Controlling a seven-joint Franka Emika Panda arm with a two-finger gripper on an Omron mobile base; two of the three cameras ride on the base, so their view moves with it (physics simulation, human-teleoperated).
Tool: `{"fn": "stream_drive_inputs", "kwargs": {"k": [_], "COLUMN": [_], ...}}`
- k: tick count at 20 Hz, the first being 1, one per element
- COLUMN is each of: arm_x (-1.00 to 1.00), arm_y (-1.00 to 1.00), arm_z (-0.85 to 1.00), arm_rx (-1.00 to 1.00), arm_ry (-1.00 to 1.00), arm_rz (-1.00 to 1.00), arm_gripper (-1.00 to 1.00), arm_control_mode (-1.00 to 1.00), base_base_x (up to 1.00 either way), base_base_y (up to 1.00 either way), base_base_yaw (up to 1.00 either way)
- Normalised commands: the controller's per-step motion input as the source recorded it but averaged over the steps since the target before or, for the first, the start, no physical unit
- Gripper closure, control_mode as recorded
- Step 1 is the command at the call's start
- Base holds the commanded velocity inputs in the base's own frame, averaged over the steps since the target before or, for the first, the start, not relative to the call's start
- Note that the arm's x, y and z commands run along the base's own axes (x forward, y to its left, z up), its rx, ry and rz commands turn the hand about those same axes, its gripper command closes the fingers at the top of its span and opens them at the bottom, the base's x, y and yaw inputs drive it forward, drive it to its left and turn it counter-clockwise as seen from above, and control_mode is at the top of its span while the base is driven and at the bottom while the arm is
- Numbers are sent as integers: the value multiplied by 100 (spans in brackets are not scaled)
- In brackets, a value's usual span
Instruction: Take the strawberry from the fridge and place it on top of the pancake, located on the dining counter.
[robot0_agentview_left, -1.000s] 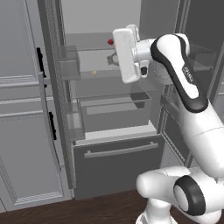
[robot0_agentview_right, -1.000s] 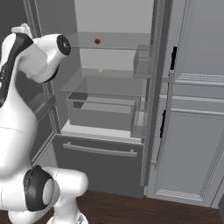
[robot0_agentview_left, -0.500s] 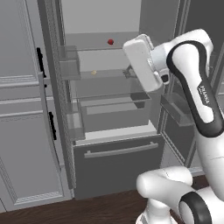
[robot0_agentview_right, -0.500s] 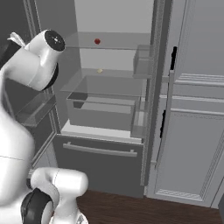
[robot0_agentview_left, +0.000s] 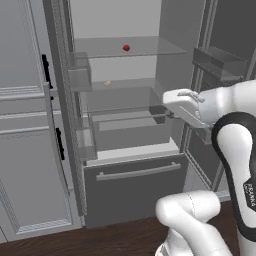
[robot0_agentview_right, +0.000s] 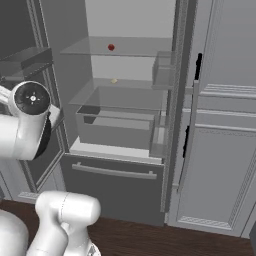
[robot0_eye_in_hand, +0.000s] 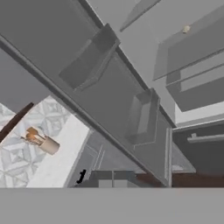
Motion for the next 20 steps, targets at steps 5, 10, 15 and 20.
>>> {"fn": "stream_drive_inputs", "kwargs": {"k": [5, 10, 15, 20], "arm_x": [-8, -18, -19, -38], "arm_y": [-20, -22, -14, -47], "arm_z": [37, 16, 0, -3], "arm_rx": [-28, -34, -35, -18], "arm_ry": [-5, 4, 1, -11], "arm_rz": [-1, -1, -6, -9], "arm_gripper": [100, 100, -100, -100], "arm_control_mode": [-100, -100, -100, -100], "base_base_x": [0, 0, 0, 0], "base_base_y": [0, 0, 0, 0], "base_base_yaw": [0, 0, 0, 0]}}
